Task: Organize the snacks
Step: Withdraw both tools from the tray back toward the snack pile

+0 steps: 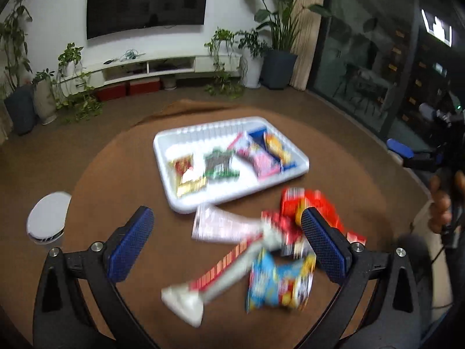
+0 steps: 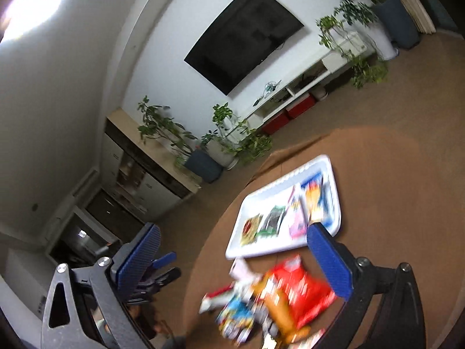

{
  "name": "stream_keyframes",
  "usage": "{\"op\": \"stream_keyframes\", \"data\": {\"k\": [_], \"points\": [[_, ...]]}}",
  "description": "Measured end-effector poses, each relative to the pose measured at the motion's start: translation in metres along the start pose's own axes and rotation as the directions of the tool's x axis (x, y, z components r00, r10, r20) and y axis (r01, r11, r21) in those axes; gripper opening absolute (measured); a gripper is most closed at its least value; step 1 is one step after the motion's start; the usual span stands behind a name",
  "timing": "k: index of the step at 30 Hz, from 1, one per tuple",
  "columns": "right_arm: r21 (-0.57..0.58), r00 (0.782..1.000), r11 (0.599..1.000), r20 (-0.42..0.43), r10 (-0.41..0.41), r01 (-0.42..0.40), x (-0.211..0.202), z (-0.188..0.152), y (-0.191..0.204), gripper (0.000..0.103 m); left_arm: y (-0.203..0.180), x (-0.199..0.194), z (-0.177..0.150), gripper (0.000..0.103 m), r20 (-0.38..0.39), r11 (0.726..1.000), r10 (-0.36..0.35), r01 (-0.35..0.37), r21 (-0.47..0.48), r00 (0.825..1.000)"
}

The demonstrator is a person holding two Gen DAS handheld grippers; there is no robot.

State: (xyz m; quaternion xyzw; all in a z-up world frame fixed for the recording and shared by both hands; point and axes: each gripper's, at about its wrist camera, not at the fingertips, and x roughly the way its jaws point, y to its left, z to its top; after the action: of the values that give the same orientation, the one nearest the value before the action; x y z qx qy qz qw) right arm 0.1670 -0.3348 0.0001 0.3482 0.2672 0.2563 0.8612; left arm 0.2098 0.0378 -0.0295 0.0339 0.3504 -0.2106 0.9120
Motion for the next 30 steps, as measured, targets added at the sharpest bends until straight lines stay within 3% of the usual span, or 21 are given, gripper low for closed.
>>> {"op": "stream_keyframes", "data": {"k": [5,10,14,18,21,26,30], "points": [[0.035,0.997,0.999,-0.072,-0.015,0.017,-0.015,-0.067,-0.006,0.103,-0.008,-0.012,-0.058,0.103,-0.067,0.998,0.055,-0.056,-0.017,0.996],[0.043,0.988,0.998,-0.152,-0.037,0.044,-0.021,-0.126,-0.008,0.103,-0.010,-0.015,-0.101,0.103,-0.117,0.996,0.004,-0.014,-0.085,0.993],[-0.062,0.973,0.992,-0.195,-0.124,0.114,-0.013,-0.148,0.005,0.102,-0.018,-0.013,-0.118,0.103,-0.140,0.992,-0.013,-0.005,-0.125,0.990],[-0.183,0.961,0.971,-0.204,-0.189,0.152,-0.006,-0.156,0.023,0.099,-0.023,-0.007,-0.115,0.103,-0.148,0.993,-0.007,-0.011,-0.116,0.989],[-0.260,0.954,0.952,-0.205,-0.219,0.163,-0.005,-0.160,0.032,0.098,-0.021,-0.005,-0.099,0.103,-0.147,0.999,0.018,-0.024,-0.036,0.989],[-0.247,0.953,0.957,-0.221,-0.207,0.150,-0.003,-0.163,0.029,0.098,-0.009,0.006,-0.063,0.103,-0.183,0.991,0.068,-0.046,0.123,0.981],[-0.250,0.952,0.957,-0.228,-0.204,0.145,-0.002,-0.165,0.030,0.098,-0.005,0.022,-0.041,0.103,-0.205,0.969,0.053,-0.001,0.249,0.977]]}}
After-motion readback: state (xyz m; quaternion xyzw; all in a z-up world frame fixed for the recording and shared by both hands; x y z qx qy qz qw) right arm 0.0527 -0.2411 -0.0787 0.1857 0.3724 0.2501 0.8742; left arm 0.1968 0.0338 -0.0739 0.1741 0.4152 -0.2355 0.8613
